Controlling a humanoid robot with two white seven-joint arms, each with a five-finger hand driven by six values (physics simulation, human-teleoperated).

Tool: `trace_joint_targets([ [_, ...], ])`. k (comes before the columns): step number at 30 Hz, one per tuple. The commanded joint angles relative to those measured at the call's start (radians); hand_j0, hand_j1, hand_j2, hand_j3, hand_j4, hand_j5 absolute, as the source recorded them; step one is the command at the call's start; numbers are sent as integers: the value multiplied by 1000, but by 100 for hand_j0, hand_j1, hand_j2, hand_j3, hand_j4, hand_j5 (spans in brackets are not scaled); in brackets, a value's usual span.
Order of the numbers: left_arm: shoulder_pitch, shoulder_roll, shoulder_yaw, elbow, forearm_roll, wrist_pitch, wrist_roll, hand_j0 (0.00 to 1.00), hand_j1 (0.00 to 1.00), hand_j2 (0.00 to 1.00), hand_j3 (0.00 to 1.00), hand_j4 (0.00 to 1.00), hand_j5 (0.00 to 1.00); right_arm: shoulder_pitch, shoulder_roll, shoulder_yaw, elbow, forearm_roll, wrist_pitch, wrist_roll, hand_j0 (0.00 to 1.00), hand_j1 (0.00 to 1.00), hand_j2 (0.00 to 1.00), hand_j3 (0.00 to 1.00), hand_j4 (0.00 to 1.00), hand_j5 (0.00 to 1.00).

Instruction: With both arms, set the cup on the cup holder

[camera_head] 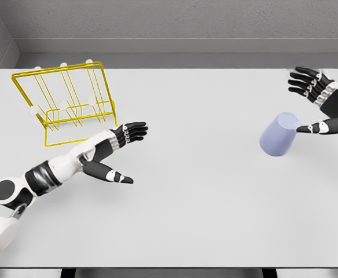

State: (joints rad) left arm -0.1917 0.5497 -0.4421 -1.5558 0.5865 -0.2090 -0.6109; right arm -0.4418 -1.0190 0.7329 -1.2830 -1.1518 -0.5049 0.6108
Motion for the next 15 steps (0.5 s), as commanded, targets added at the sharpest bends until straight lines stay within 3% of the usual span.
trace_joint_targets([
  [1,0,-5,0,2,1,2,0,100,100,100,100,100,100,2,-1,-9,42,-8,-46,0,100,100,100,100,100,100],
  [4,-2,-7,0,26,1,0,0,100,100,100,100,100,100,22,3,-15,47,-8,-47,0,100,100,100,100,100,100],
  [11,-5,-7,2,45,1,-1,0,100,100,100,100,100,100,35,115,-41,136,-2,-67,0,100,100,100,100,100,100],
  [12,-5,-11,2,46,1,-1,0,100,100,100,100,100,100,61,117,-64,168,12,-89,0,100,100,100,100,100,100],
  [15,-5,-14,11,59,1,0,0,100,100,100,100,100,100,77,117,-73,174,14,-90,0,100,100,100,100,100,100],
])
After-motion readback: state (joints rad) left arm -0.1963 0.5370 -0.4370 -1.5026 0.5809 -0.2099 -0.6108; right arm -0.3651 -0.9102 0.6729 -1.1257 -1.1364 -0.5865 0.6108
